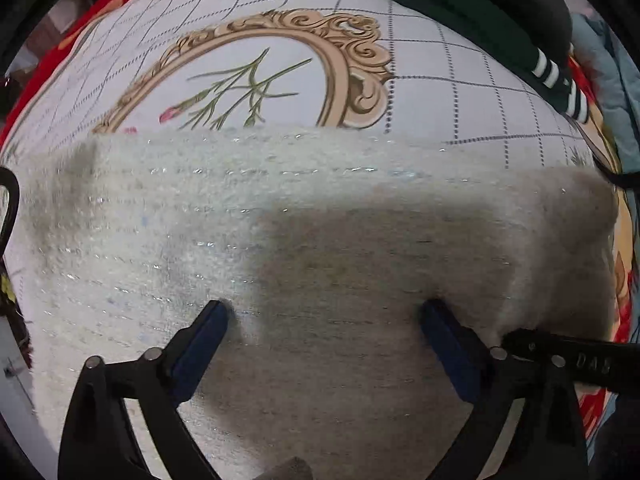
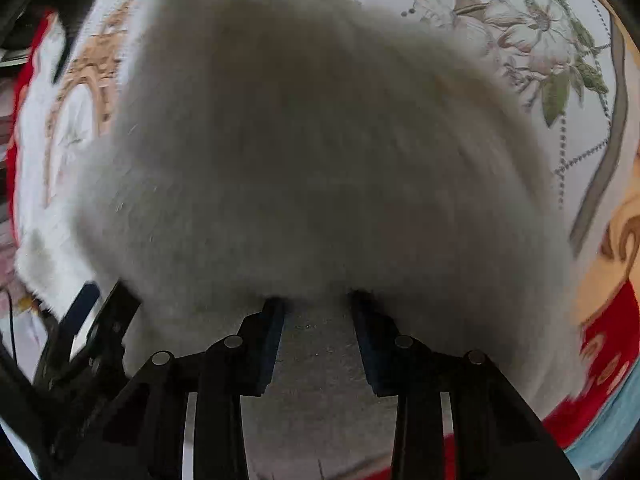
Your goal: Fold large clothes
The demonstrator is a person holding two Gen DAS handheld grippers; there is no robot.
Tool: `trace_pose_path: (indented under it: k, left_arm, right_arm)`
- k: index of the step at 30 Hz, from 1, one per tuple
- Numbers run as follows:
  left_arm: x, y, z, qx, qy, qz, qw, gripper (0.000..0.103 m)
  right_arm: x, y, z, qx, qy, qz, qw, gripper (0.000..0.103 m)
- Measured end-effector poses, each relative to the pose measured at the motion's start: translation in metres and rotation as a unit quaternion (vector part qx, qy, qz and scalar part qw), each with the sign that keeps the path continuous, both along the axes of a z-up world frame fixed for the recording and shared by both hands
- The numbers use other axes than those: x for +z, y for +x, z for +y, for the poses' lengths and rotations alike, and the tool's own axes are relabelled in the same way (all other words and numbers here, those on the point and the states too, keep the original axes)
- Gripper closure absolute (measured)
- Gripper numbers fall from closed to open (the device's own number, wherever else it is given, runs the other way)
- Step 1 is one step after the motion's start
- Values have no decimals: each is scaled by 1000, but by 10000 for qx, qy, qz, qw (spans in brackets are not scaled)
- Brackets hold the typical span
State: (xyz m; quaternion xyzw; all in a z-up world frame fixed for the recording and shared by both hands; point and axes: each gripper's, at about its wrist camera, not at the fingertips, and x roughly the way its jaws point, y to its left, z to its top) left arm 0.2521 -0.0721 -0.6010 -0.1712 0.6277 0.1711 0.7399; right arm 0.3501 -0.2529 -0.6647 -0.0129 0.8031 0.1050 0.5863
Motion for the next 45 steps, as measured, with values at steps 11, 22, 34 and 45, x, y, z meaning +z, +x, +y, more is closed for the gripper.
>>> trace_pose_path:
  k: [11,22,34,45]
  left_arm:
    - [76,-68,48,867,98,-261,9958,0]
    - [28,-133,81,1242,-42,373,9915,0]
    - [62,-268,71,3829,-1303,-587,9127,1]
    - [32,-265,81,4761,-1100,-1579,8581,70]
  right_arm:
    - [90,-7,7,436,325,-608,9967,65]
    - [1,-24,78,732,-573,-351,9951,66]
    - [108,-52,-1,295,1223,-1052,9865,15]
    - [60,-54,-41,-23,1287,-888,9877,15]
